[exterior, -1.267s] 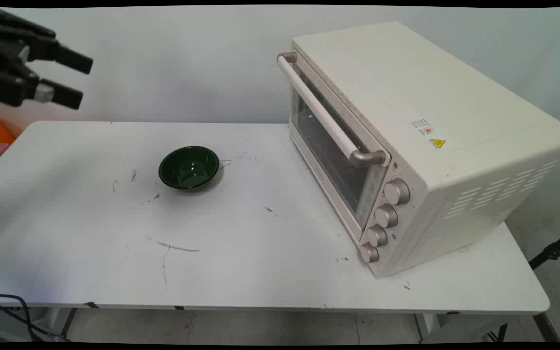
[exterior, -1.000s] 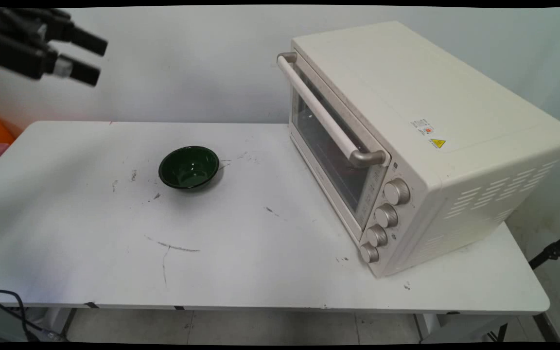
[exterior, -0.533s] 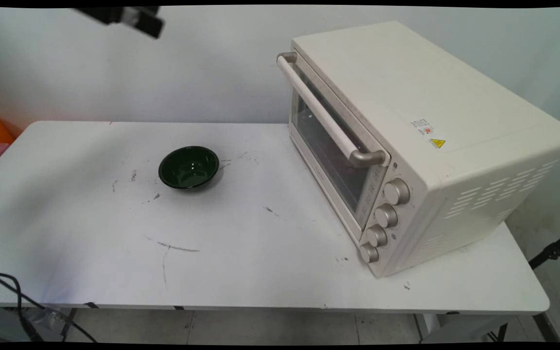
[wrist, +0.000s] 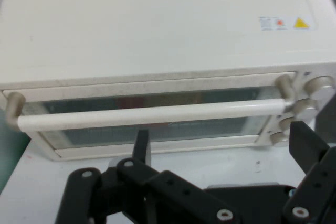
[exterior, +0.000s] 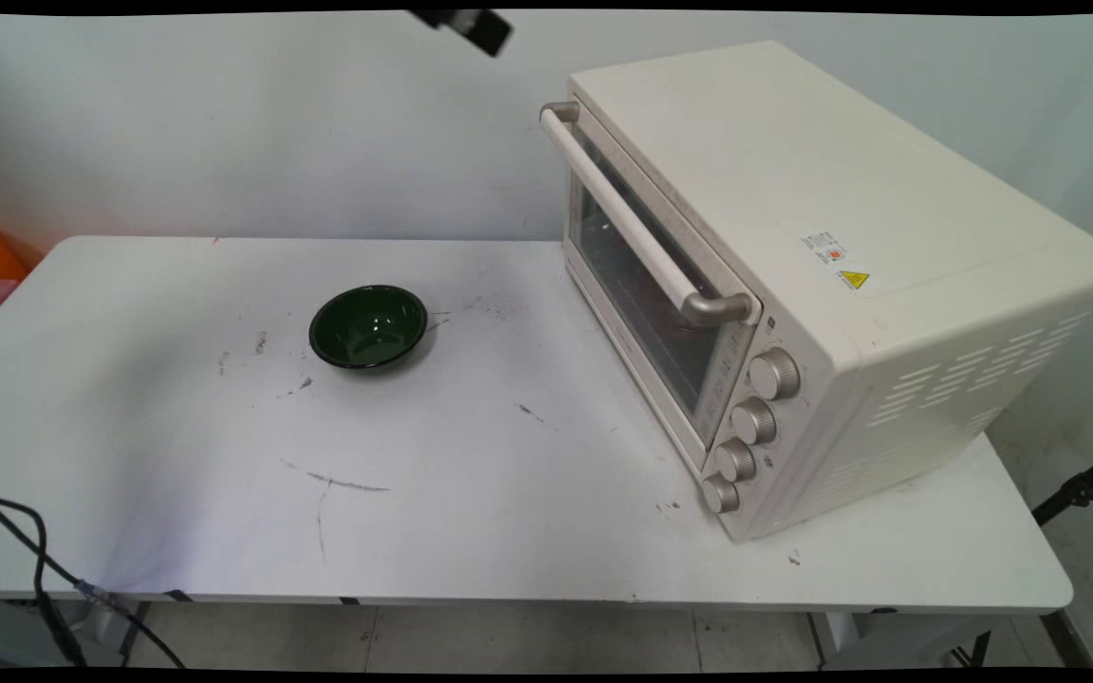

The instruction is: Open the oven

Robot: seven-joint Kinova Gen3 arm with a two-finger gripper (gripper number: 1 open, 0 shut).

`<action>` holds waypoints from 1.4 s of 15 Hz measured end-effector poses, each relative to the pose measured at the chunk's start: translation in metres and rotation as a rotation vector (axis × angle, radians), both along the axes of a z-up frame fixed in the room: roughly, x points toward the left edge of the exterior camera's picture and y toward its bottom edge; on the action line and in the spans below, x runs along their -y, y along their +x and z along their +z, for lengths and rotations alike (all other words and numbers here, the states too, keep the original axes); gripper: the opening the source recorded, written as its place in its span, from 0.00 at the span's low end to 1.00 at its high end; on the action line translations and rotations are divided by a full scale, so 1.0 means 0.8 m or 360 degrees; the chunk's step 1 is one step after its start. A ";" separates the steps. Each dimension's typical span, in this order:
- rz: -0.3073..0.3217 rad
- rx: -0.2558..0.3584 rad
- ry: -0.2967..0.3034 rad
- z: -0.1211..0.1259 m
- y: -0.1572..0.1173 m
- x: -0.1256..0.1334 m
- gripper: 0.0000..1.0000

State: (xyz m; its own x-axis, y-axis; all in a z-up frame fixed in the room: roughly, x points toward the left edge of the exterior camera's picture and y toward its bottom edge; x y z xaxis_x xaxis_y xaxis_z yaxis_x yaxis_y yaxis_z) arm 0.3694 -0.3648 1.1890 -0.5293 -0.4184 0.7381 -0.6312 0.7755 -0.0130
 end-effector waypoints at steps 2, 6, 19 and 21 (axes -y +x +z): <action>-0.0002 0.0065 0.0020 -0.009 -0.023 0.023 1.00; -0.0010 0.0160 0.0072 -0.028 -0.056 0.055 1.00; -0.0047 0.0321 0.0236 -0.090 -0.138 0.132 0.00; -0.0048 0.0332 0.0250 -0.098 -0.144 0.140 0.00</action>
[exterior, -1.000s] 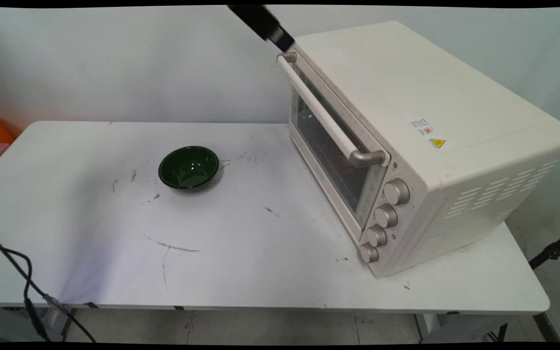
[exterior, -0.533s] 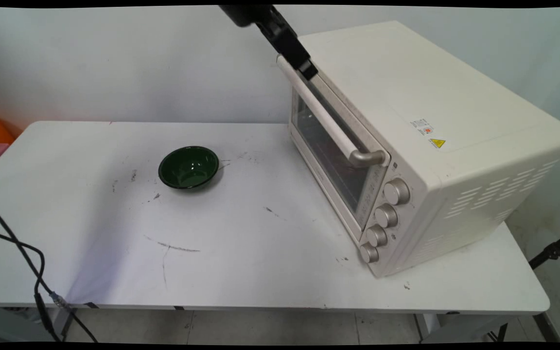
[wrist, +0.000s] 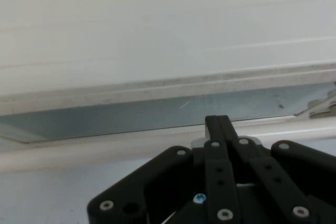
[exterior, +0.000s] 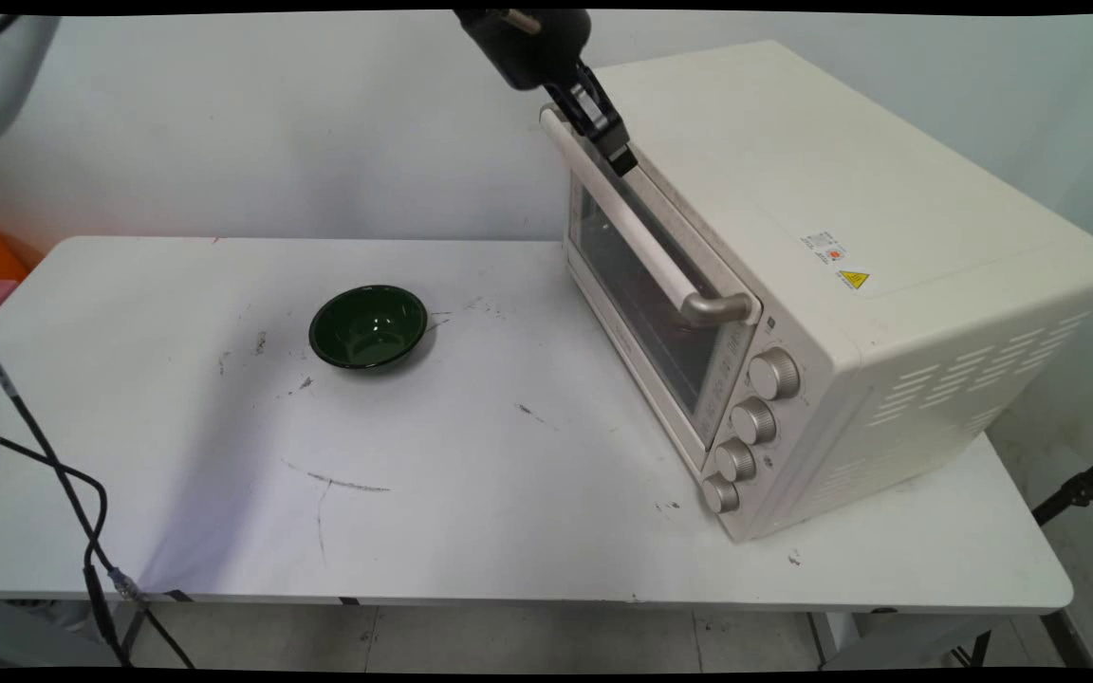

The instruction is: Open the oven

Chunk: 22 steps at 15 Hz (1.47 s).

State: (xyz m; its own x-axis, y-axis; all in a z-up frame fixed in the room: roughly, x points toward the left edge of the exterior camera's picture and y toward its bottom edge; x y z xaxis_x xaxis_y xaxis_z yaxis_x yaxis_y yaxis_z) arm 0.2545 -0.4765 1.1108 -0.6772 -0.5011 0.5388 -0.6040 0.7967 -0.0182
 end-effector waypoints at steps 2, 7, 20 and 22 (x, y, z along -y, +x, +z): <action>0.0006 0.0007 0.0016 -0.007 -0.005 0.007 0.00; 0.0034 0.0008 0.0067 -0.029 -0.015 0.018 0.00; 0.0031 0.0060 0.0112 -0.065 -0.018 0.026 0.00; 0.0015 0.0077 0.0110 -0.067 -0.012 0.019 0.00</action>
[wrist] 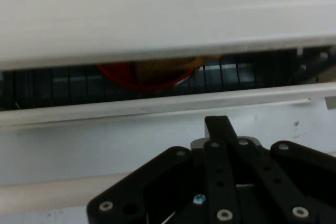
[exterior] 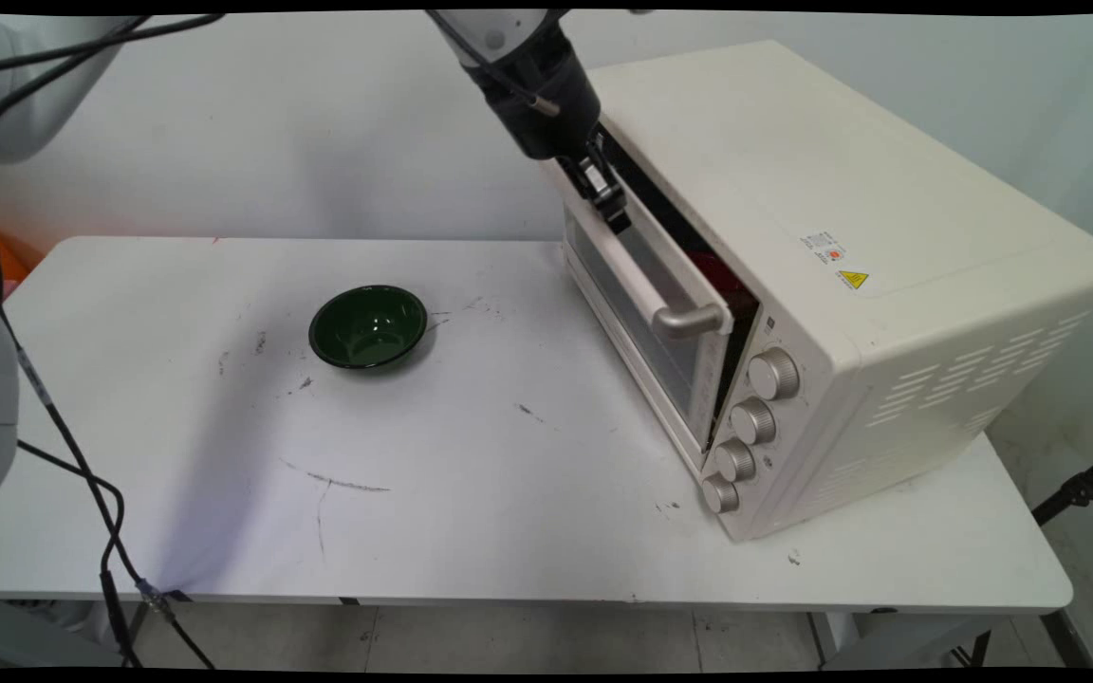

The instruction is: Open the oven

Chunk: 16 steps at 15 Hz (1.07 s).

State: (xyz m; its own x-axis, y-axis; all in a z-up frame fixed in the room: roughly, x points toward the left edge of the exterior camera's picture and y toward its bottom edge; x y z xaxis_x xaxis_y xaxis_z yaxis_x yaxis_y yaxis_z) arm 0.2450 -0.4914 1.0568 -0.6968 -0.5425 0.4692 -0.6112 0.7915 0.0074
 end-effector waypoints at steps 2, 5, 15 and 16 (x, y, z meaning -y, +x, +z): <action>-0.0017 0.0012 -0.0006 -0.003 0.006 -0.008 0.00; -0.0045 0.0025 -0.0021 -0.008 0.017 -0.022 0.00; -0.0079 0.0014 -0.0104 -0.035 0.068 -0.068 0.00; -0.0077 0.0007 -0.0112 -0.039 0.072 -0.070 0.00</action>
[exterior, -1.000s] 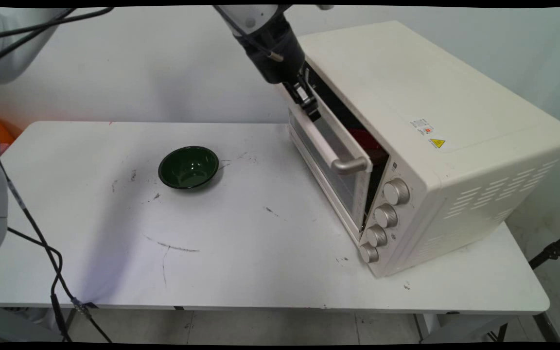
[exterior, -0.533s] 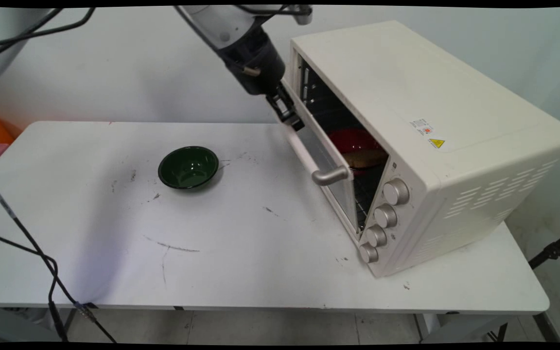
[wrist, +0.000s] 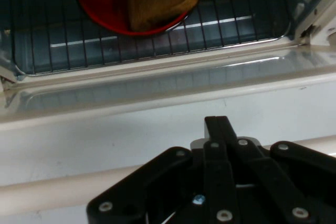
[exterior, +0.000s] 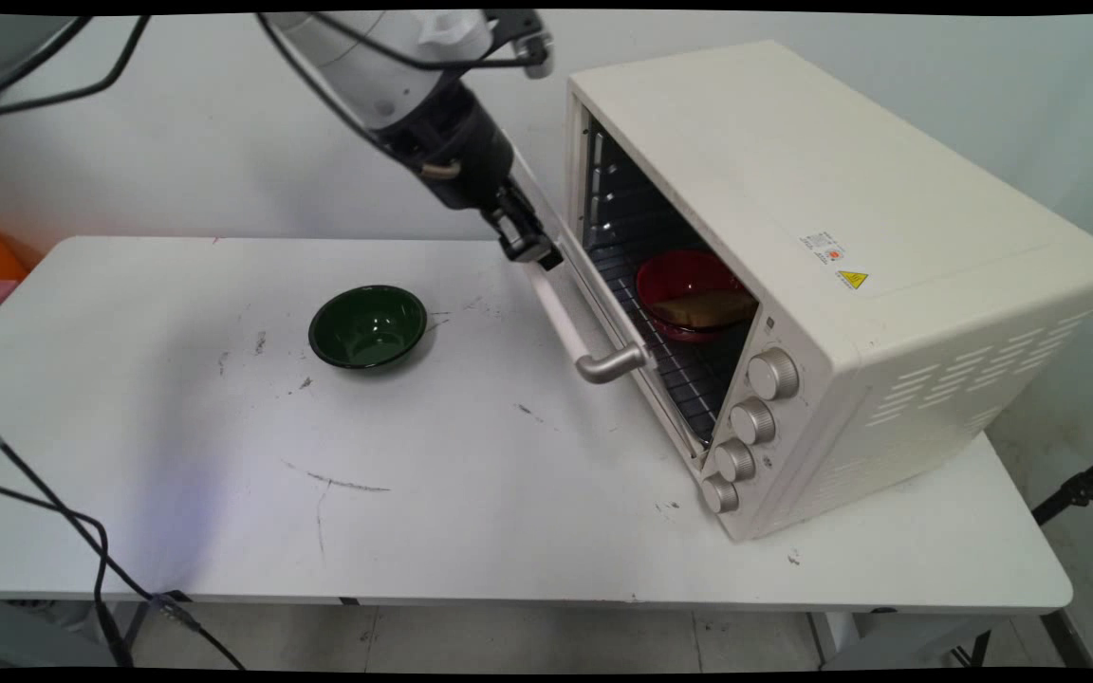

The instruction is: Open the oven

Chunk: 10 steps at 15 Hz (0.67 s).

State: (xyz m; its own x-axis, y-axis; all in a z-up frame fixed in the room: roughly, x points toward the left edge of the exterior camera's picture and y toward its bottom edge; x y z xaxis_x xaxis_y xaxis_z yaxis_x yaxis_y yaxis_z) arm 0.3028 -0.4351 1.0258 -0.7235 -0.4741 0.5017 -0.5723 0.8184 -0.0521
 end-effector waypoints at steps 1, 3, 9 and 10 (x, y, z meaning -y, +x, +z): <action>0.0002 -0.0011 -0.0012 -0.005 0.007 -0.003 0.00; 0.0002 -0.0028 -0.0030 -0.015 0.019 -0.009 0.00; -0.0021 -0.0100 -0.0082 -0.059 0.064 -0.031 0.00; -0.0023 -0.0108 -0.0085 -0.063 0.068 -0.033 0.00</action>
State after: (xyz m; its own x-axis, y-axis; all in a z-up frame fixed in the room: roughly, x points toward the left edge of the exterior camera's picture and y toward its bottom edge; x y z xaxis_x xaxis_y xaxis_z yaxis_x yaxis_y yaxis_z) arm 0.3575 -0.4091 0.9753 -0.6936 -0.4351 0.5741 -0.5641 0.8237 -0.0572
